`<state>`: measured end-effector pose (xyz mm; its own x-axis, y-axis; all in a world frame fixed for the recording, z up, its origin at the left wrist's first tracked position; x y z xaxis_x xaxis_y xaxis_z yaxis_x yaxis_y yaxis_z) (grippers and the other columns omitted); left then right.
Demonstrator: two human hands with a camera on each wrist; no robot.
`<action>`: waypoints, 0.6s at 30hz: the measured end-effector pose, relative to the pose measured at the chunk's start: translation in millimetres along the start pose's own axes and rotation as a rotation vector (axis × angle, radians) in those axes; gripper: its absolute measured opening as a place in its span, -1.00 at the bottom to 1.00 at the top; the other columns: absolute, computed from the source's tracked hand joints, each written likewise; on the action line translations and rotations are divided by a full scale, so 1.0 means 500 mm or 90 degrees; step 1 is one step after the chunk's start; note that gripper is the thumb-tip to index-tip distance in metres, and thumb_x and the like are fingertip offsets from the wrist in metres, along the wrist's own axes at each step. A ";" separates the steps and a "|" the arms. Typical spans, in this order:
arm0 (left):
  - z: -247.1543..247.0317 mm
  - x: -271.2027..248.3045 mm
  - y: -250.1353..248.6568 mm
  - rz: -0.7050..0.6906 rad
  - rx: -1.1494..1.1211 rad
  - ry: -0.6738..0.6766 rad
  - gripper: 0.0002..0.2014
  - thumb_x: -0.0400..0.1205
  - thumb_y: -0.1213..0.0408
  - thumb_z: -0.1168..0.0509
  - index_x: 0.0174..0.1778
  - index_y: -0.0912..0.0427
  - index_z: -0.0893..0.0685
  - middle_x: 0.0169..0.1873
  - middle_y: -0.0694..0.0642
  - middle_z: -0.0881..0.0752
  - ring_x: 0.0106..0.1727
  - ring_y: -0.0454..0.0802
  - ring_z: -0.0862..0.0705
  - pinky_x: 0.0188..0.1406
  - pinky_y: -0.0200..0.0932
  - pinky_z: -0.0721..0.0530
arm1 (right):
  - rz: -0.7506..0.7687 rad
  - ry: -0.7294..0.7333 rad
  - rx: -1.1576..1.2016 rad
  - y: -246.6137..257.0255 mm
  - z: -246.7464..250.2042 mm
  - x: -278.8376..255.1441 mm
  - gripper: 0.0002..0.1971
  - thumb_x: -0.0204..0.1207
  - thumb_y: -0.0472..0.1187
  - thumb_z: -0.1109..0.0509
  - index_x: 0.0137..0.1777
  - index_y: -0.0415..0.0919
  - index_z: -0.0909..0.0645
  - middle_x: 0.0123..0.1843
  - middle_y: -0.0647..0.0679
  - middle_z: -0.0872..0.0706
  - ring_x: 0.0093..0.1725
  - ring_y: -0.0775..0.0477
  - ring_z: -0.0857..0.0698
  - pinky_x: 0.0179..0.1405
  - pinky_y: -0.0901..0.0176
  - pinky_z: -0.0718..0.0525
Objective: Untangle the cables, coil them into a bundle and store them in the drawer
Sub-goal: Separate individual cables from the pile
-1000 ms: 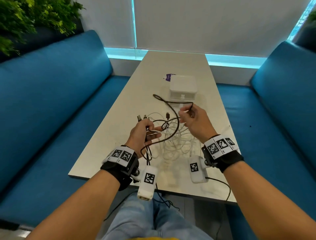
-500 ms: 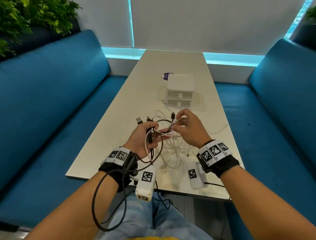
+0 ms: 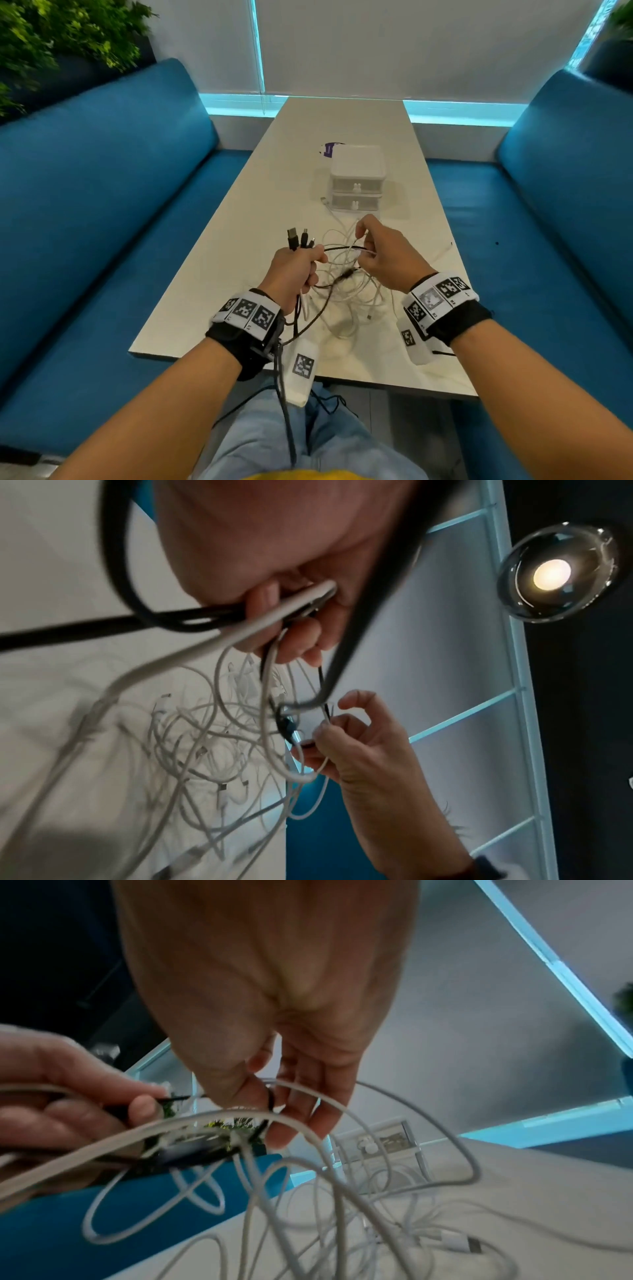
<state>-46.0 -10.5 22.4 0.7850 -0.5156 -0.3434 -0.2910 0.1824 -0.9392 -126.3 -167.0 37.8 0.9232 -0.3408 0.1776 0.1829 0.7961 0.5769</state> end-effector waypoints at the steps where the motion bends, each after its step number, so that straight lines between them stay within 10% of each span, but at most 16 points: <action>1: 0.002 0.002 -0.002 0.011 0.016 0.011 -0.77 0.69 0.21 -0.27 -0.25 0.22 -0.64 -0.57 -0.02 -0.38 -0.60 -0.13 -0.35 -0.64 -0.31 -0.20 | 0.002 -0.018 -0.001 -0.001 0.002 -0.001 -0.70 0.42 -0.40 -0.28 -0.02 0.00 -0.36 -0.37 0.03 -0.52 -0.34 -0.06 -0.49 -0.26 -0.02 -0.52; 10: 0.019 0.009 -0.002 0.080 -0.034 0.010 -0.78 0.71 0.24 -0.24 -0.24 0.22 -0.61 -0.57 -0.01 -0.44 -0.63 -0.13 -0.44 -0.74 -0.34 -0.25 | 0.057 0.005 -0.015 0.009 0.002 -0.017 -0.72 0.46 -0.33 -0.42 0.09 0.03 -0.58 0.02 0.03 -0.51 0.01 0.00 -0.55 0.07 0.08 -0.58; 18: 0.005 0.015 0.003 0.083 -0.141 0.023 -0.80 0.72 0.25 -0.23 -0.21 0.22 -0.57 -0.55 0.01 -0.47 -0.60 -0.10 -0.51 -0.72 -0.34 -0.26 | 0.111 0.212 -0.168 0.048 -0.031 -0.047 -0.81 0.53 -0.17 -0.41 0.08 0.09 -0.74 -0.10 0.07 -0.47 0.01 0.00 -0.51 -0.04 0.10 -0.47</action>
<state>-39.2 -11.7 18.6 0.7139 -0.5306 -0.4569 -0.5043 0.0630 -0.8612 -138.3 -132.3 34.9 0.9983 -0.0455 -0.0377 0.0554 0.9423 0.3302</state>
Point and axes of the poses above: each hand's wrist, its own x-axis towards the middle knuckle, its own z-axis out of the back of the hand, y = z × x, the point moved 3 cm from there along x, towards the middle knuckle
